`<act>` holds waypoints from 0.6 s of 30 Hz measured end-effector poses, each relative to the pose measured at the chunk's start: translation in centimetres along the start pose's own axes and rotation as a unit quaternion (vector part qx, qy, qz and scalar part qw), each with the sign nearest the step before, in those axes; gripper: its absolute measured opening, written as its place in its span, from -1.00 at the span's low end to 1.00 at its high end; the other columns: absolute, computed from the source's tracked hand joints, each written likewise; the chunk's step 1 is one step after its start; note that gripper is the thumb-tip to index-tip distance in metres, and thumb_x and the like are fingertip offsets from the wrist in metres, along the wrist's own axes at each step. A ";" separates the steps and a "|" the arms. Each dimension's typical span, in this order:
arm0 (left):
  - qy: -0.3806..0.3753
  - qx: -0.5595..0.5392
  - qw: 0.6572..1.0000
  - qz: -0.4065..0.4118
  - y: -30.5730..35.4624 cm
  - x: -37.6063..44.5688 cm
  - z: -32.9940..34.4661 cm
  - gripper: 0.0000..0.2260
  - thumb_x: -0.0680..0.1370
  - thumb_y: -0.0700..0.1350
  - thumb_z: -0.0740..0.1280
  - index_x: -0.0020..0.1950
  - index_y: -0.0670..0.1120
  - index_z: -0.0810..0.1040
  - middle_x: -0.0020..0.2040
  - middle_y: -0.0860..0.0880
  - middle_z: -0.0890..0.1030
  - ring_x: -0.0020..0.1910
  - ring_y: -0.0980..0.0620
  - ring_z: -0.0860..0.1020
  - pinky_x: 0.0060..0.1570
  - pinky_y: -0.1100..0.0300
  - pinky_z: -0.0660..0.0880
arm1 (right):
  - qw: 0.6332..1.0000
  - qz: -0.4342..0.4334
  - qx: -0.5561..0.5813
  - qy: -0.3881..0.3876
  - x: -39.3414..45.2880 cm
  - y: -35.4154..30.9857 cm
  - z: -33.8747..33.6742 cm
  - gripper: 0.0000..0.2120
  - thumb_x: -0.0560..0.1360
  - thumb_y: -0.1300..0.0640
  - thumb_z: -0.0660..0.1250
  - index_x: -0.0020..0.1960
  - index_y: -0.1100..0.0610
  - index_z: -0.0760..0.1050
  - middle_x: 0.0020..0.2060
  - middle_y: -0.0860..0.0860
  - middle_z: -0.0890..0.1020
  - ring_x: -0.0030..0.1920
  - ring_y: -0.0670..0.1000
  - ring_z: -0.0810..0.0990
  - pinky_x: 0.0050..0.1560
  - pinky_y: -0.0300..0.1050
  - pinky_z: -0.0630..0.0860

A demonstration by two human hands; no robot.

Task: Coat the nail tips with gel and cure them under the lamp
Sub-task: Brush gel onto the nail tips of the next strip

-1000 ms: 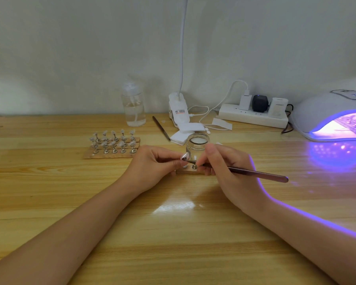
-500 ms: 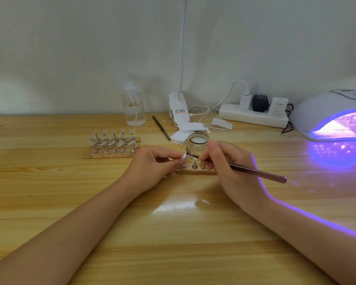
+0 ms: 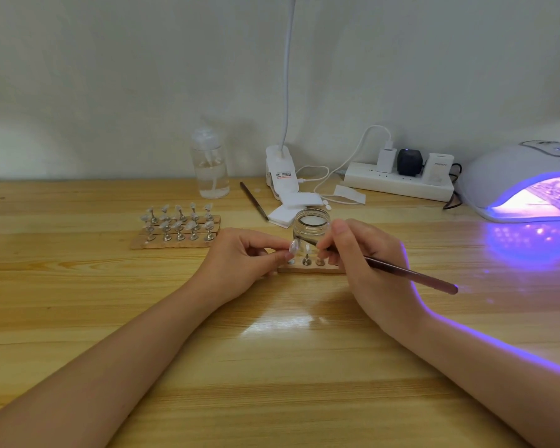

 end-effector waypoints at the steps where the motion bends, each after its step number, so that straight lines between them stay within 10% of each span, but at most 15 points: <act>1: -0.003 0.006 1.000 0.003 0.0 0.0 0.0 -0.91 0.37 -0.18 0.45 -0.17 -0.01 0.67 -0.24 -0.24 0.65 -0.29 -0.17 0.59 -0.26 0.05 0.55 | 1.000 0.007 -0.010 -0.001 0.1 0.0 0.0 -0.69 0.55 -0.07 0.17 -0.30 -0.03 0.52 -0.37 -0.11 0.61 -0.31 -0.17 0.58 -0.21 -0.24 0.50; 18: -0.013 0.022 1.000 0.015 -0.6 0.3 -0.2 -0.87 0.36 -0.19 0.46 -0.20 0.04 0.67 -0.29 -0.18 0.65 -0.45 0.14 0.49 -0.37 0.33 0.43 | 0.999 0.007 0.047 0.004 -0.2 0.0 0.0 -0.67 0.52 0.06 0.17 -0.38 0.05 0.53 -0.45 -0.04 0.59 -0.41 -0.17 0.55 -0.31 -0.35 0.46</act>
Point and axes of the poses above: each hand's wrist, its own x-axis towards the middle knuckle, its own z-axis out of the palm, y = z × x, the point moved 1 cm from there along x, towards the middle knuckle
